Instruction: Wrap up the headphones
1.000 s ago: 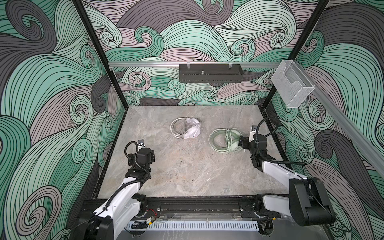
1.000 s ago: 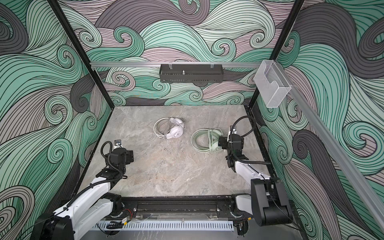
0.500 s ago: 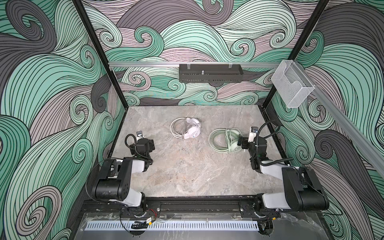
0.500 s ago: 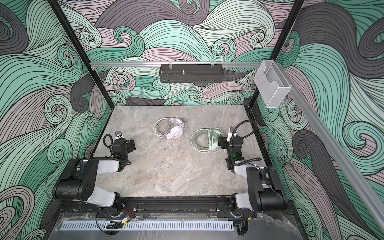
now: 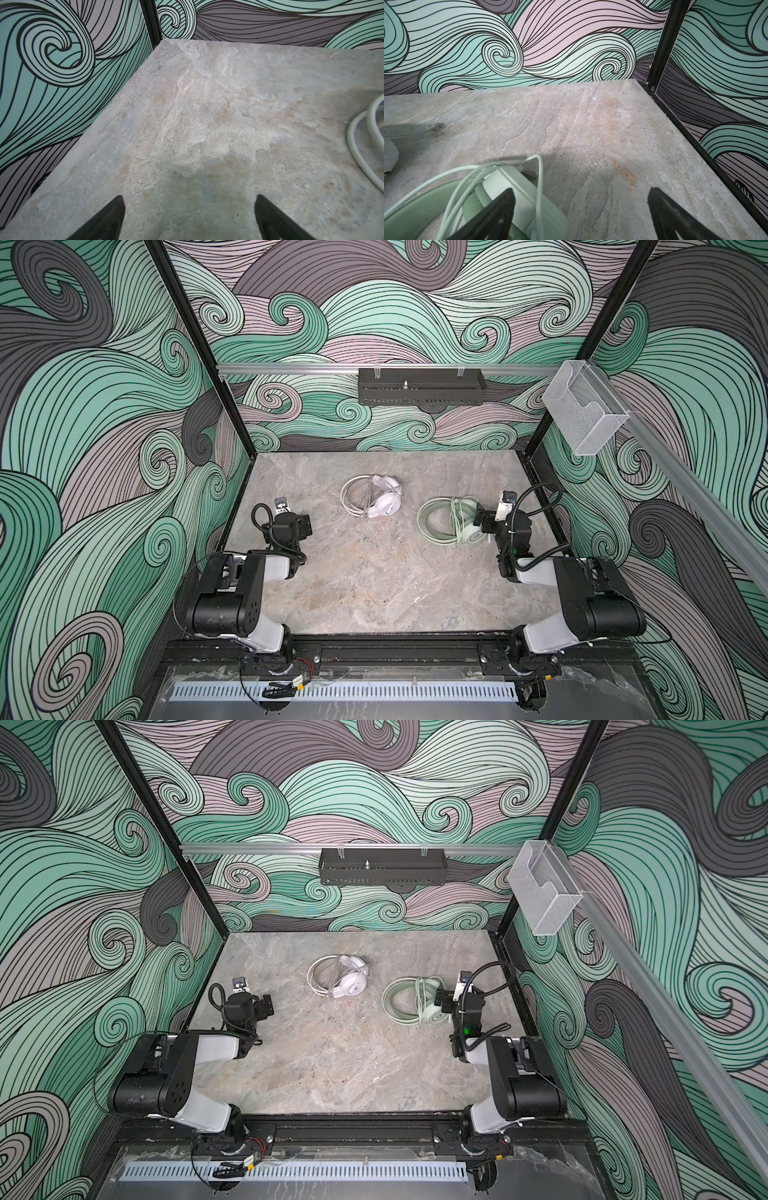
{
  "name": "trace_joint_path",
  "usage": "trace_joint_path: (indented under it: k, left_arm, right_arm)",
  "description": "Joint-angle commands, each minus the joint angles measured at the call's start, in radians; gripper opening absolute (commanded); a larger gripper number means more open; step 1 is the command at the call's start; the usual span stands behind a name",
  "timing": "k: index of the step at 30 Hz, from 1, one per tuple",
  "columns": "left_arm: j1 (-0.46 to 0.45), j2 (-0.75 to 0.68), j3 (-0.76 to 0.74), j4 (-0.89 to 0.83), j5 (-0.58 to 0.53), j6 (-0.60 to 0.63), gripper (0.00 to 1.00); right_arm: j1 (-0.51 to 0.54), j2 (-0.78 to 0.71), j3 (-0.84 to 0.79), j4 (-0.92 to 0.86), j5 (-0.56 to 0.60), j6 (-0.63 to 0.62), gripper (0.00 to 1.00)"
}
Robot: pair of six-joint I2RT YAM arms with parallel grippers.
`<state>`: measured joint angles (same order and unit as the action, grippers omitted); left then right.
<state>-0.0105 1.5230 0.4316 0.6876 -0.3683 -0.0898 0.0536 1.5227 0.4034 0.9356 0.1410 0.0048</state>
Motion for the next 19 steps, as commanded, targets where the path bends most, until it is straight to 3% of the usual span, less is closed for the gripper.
trace_joint_path:
  k: [1,19]
  left_arm:
    - [0.009,0.000,0.018,0.013,0.012,-0.006,0.99]
    - [0.010,0.001,0.019,0.010,0.016,-0.007,0.99]
  right_arm:
    - [-0.006,0.020,-0.007,-0.069,0.017,-0.016,1.00]
    - [-0.004,0.017,-0.010,-0.068,0.013,-0.019,0.99]
